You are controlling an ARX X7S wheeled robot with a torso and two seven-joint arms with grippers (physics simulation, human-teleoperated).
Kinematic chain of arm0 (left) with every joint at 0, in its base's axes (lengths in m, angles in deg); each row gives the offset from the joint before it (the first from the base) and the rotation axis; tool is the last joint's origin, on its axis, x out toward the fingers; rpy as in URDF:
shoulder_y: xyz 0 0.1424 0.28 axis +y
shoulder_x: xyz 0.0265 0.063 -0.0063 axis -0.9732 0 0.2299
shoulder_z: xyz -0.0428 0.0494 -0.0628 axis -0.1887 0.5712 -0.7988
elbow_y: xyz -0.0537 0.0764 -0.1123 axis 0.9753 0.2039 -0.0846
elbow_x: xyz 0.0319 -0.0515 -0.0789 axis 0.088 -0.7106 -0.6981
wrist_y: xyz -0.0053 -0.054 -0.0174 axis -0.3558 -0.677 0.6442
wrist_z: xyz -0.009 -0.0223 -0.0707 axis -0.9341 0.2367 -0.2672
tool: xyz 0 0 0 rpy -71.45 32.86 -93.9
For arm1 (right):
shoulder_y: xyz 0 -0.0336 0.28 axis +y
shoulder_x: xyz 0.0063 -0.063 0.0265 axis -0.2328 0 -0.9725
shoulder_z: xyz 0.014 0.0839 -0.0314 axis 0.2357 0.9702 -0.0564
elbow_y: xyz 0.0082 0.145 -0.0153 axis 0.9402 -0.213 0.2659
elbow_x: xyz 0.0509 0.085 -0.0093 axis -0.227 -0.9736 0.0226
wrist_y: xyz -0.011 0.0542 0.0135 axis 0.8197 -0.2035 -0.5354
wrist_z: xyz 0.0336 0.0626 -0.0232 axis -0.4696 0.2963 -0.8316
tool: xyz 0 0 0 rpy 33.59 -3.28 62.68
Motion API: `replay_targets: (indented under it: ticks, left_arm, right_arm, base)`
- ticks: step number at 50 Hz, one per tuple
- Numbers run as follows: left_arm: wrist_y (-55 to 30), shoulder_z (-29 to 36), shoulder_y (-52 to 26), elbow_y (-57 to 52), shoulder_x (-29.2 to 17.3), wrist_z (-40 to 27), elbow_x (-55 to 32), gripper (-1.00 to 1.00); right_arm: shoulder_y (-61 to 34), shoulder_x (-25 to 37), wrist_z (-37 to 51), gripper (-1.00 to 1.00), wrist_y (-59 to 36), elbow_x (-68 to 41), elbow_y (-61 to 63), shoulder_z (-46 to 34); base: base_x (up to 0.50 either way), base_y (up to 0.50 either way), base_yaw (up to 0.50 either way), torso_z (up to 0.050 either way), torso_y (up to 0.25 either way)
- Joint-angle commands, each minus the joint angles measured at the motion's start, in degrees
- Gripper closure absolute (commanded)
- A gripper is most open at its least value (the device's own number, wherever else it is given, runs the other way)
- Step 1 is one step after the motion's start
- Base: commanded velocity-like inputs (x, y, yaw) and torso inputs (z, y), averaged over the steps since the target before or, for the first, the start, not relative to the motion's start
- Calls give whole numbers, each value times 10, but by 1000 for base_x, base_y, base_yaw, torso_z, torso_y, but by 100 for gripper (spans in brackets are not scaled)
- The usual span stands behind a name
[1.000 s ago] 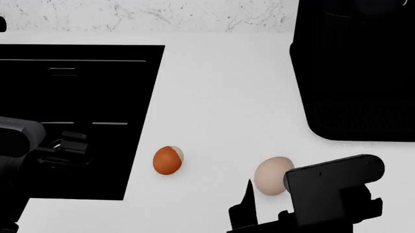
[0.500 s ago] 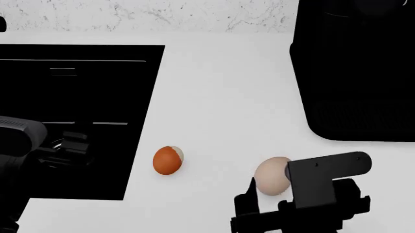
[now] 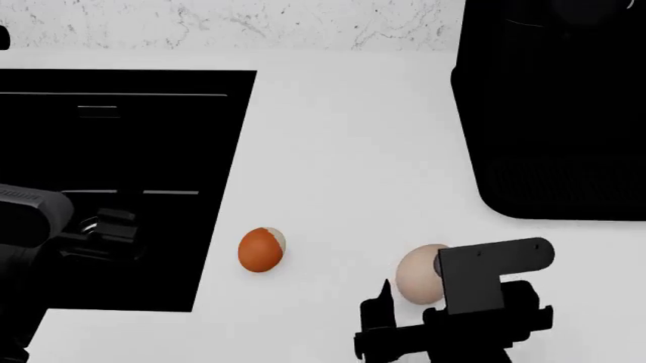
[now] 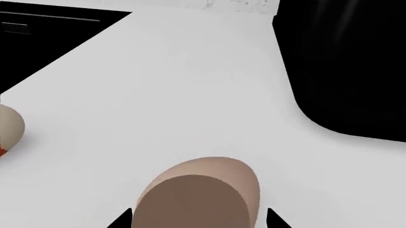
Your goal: Place the eggs and milk next to the bowl.
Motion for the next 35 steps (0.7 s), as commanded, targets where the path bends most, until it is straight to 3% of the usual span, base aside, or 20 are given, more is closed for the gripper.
replay_targets:
  ticks: [1,4,5,23,35]
  left_arm:
    - [9,2,3,5,-2,0,1,-100]
    - [13,2,6,7,-3,1,1,-100]
    - [12,1,7,6,-4,1,0,-100]
    - [12,3,8,3,-7,-2,-4,-100]
    - [17,19,13,16,-9,11,-5,-100]
  right_arm:
    - [-9,-6,-6,-100,22,5,-40,-10]
    - [-11,-8,-7,-100,24,5,-44,-13]
    - [-11,-7,-6,100,24,8,-39,-19]
    - [-9,1,1,100,12,5,-15,-24]
    - [2,28,45,100,-80,-18,163,10]
  base:
    - [0,0,0,0,0]
    - [0,0,0,0,0]
    - [0,0,0,0,0]
    - [0,0,0,0,0]
    - [0,0,0,0,0]
